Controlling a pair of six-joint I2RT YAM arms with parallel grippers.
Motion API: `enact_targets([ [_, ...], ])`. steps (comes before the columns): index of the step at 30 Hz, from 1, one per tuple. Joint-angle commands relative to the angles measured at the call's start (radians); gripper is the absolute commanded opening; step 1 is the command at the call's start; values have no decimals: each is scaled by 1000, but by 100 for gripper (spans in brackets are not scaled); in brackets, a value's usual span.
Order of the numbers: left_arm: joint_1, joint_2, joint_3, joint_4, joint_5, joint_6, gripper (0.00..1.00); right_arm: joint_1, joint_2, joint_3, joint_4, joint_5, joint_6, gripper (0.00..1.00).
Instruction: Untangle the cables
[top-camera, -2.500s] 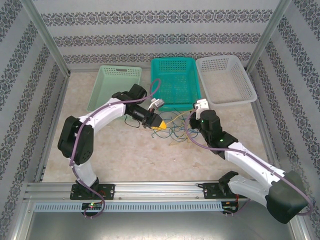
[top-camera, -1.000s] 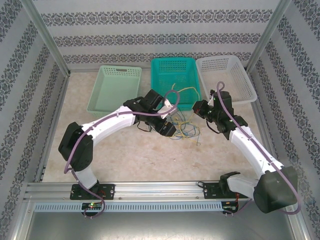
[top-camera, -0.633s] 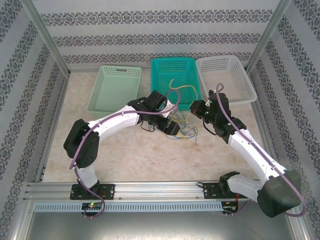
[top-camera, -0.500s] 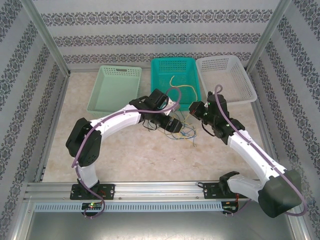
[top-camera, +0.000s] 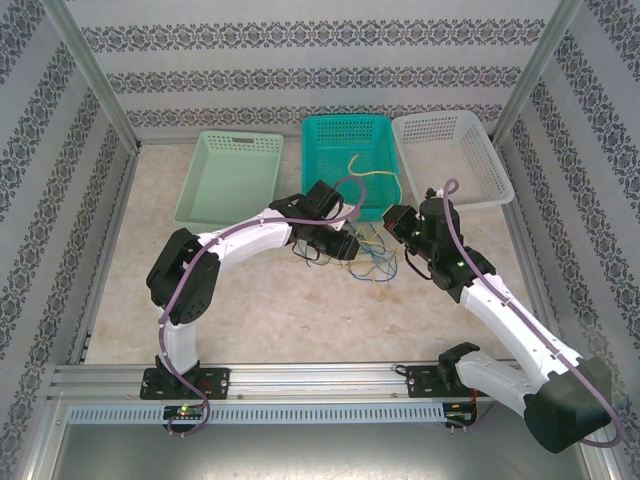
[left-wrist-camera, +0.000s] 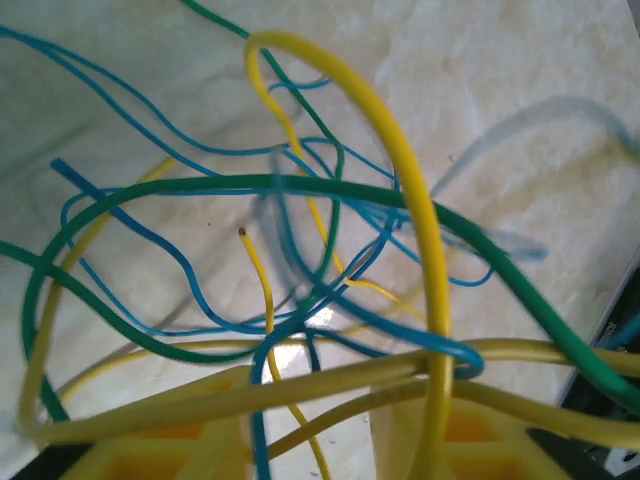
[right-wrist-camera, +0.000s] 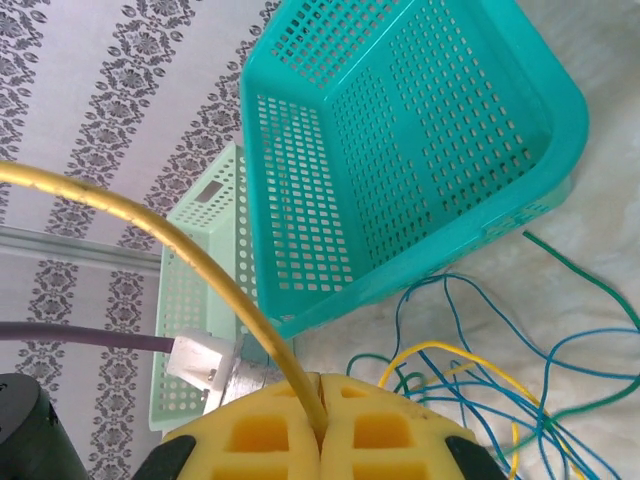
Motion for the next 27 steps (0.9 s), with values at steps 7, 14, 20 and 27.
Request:
enact_targets([
  [7, 1, -31, -17, 7, -55, 35, 0, -62, -62, 44, -162, 43, -96, 0],
  [14, 25, -60, -70, 5, -36, 66, 0, -140, -150, 71, -311, 89, -206, 0],
  [20, 25, -54, -78, -9, -36, 74, 0, -165, -169, 96, -371, 97, -254, 0],
  [27, 27, -47, -101, -12, -36, 90, 0, -339, -241, 135, -303, -74, -213, 0],
])
